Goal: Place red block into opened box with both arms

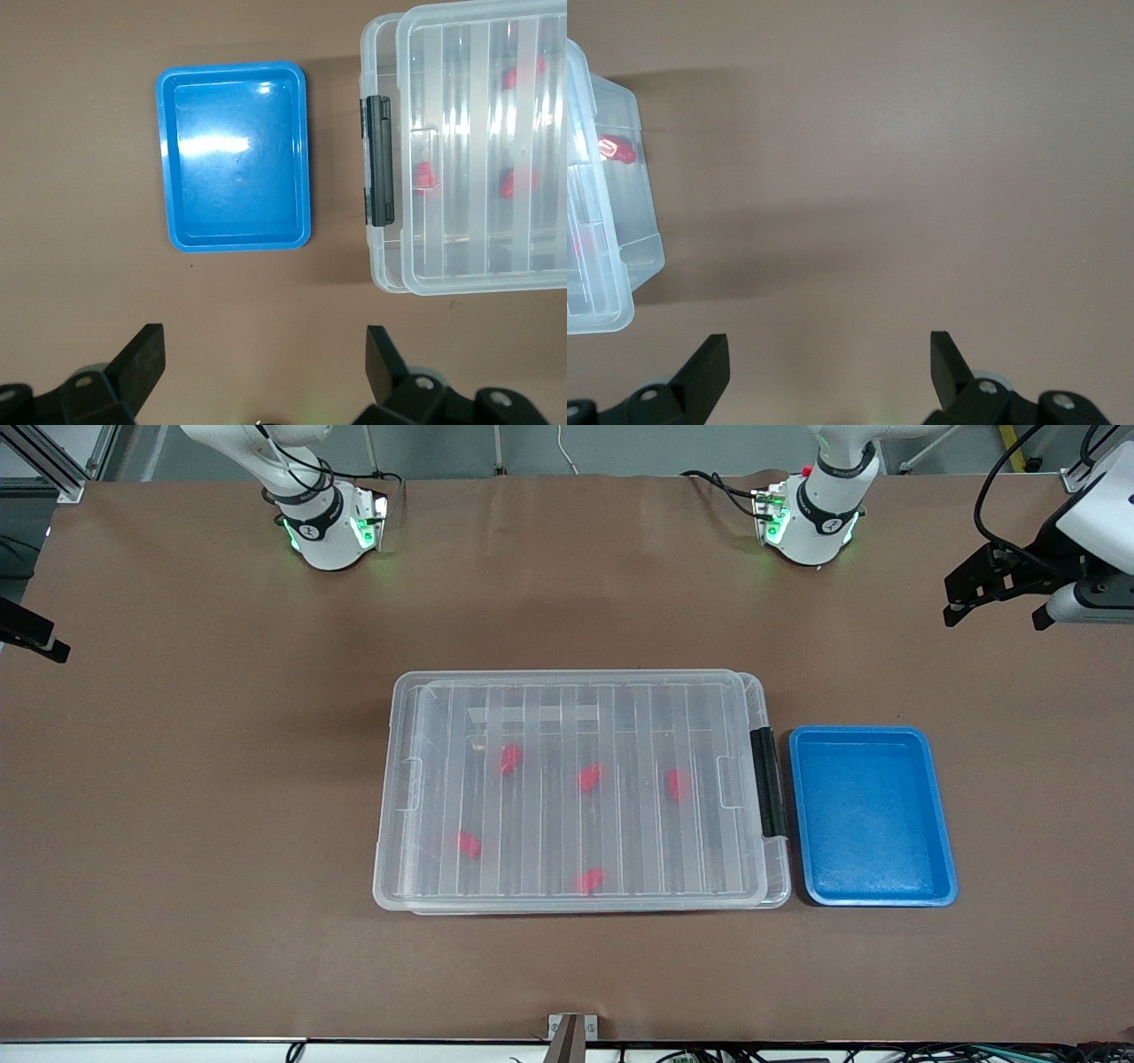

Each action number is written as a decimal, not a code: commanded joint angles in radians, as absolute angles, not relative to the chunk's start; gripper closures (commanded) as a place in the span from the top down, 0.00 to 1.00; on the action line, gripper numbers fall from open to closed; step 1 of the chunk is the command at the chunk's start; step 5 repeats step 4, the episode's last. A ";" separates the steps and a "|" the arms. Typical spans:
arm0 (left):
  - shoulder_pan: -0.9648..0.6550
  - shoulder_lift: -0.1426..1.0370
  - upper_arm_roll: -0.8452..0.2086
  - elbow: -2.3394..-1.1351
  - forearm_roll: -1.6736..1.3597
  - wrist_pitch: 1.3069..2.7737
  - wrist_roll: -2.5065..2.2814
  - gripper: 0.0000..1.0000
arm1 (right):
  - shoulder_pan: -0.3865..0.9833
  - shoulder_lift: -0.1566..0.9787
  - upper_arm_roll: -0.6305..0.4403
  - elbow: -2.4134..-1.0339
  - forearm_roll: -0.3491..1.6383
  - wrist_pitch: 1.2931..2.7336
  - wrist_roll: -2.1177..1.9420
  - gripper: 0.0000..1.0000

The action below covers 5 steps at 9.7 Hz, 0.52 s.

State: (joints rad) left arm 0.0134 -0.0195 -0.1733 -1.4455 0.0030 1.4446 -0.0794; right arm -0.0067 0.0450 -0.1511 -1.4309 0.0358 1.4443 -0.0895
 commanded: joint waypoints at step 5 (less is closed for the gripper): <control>0.014 -0.008 -0.170 -1.460 0.000 1.439 -0.069 1.00 | -0.005 -0.007 -0.137 -1.506 -0.011 1.539 -0.098 1.00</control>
